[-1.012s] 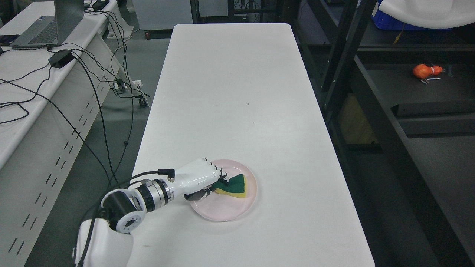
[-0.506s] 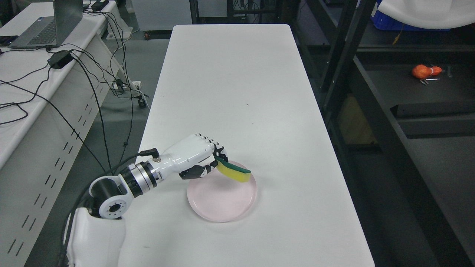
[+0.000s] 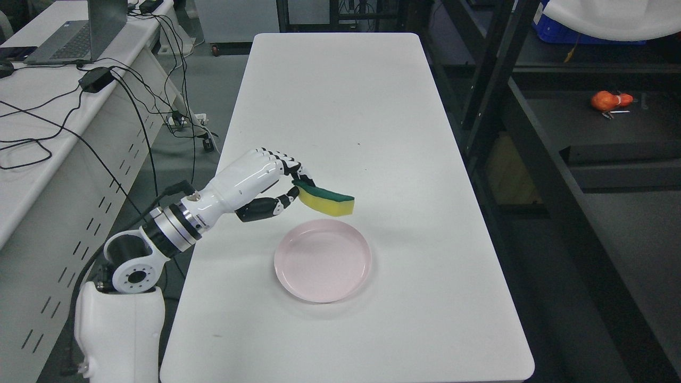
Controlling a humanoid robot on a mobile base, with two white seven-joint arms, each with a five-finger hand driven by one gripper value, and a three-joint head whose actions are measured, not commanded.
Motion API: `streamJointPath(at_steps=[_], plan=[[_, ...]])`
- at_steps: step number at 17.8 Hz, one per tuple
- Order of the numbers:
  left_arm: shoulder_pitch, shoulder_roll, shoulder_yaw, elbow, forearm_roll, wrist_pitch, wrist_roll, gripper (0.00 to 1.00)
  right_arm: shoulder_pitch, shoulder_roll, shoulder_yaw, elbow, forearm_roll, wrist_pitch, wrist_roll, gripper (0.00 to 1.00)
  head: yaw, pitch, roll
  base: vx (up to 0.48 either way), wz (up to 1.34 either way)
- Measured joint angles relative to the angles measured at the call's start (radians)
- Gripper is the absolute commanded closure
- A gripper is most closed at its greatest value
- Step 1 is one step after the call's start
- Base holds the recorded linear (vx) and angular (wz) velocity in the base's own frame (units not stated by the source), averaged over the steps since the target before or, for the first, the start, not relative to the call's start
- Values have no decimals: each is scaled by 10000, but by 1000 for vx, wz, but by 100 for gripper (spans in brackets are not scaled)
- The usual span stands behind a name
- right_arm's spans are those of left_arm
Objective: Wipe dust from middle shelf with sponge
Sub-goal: 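Lift the sponge off the plate with the left hand, then turn toward the metal shelf and carry the sponge to the middle shelf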
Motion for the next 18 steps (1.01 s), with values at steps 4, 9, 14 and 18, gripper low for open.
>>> streamJointPath(at_steps=[4,9,14,18], plan=[[-160,-6,321,58,150,0,-1,100,1,0,0,0,0,0,0,0,0,0,0,-122,0],[-136,-10,602,138,227,0,-1,100,2,0,0,0,0,0,-1,0,0,0,0,-179,14],[37,-14,816,474,257,0,102,100,1,0,0,0,0,0,-2,0,0,0,0,-175,-161],[49,-17,776,850,343,-1,865,100,2,0,0,0,0,0,-5,0,0,0,0,-170,-475]])
